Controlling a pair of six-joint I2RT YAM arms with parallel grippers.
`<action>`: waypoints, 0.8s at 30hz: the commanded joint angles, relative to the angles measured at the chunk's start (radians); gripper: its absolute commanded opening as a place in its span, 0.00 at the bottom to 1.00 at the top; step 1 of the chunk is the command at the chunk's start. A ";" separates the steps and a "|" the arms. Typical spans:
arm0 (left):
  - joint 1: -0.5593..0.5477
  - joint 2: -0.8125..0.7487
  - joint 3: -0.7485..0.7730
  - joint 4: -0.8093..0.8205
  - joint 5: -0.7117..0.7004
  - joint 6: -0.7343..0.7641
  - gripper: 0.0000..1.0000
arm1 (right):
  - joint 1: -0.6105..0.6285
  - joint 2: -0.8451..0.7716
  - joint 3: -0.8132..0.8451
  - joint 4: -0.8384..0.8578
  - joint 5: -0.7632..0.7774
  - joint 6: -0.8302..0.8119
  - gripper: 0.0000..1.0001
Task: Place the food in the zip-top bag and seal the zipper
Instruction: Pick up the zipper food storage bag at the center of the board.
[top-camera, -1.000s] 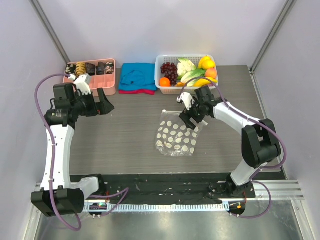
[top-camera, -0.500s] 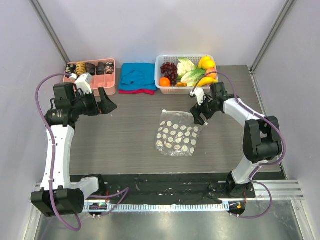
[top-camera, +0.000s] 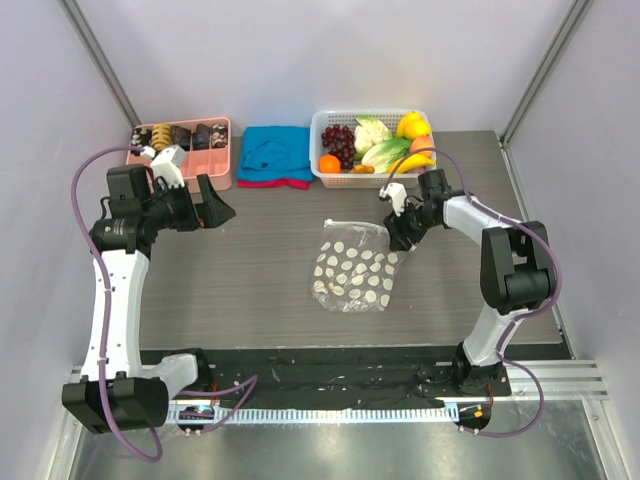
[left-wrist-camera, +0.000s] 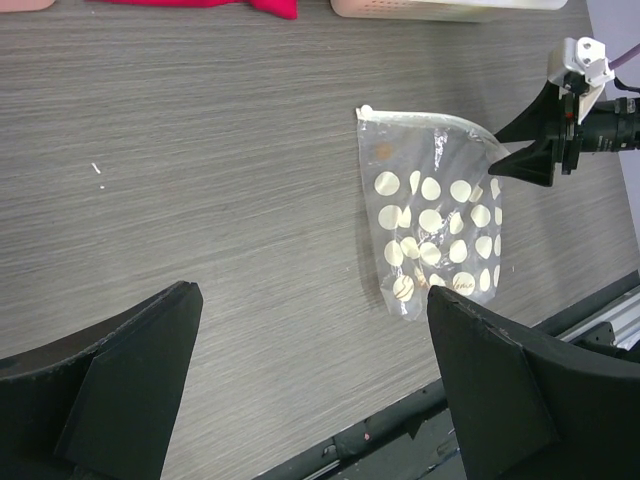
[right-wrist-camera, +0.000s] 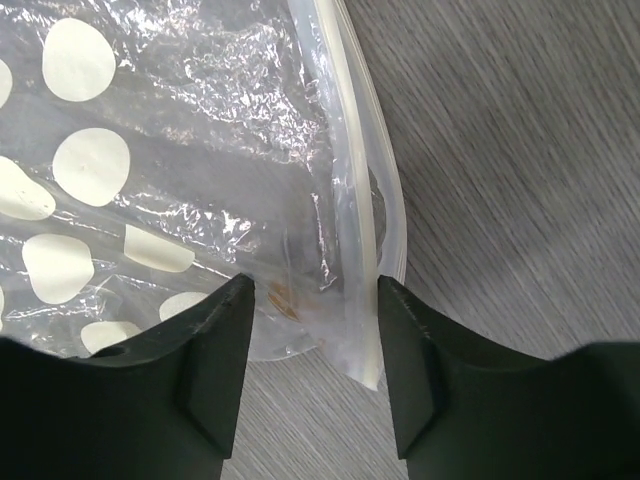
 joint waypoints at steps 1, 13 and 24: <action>-0.003 -0.004 0.039 0.043 0.038 0.017 1.00 | 0.000 -0.047 0.001 0.023 -0.025 -0.001 0.50; -0.003 0.002 0.077 -0.087 0.201 0.203 1.00 | 0.050 -0.276 0.054 -0.089 -0.102 -0.037 0.01; -0.010 0.059 0.325 -0.241 0.258 0.385 1.00 | 0.352 -0.571 0.122 -0.189 -0.031 -0.412 0.01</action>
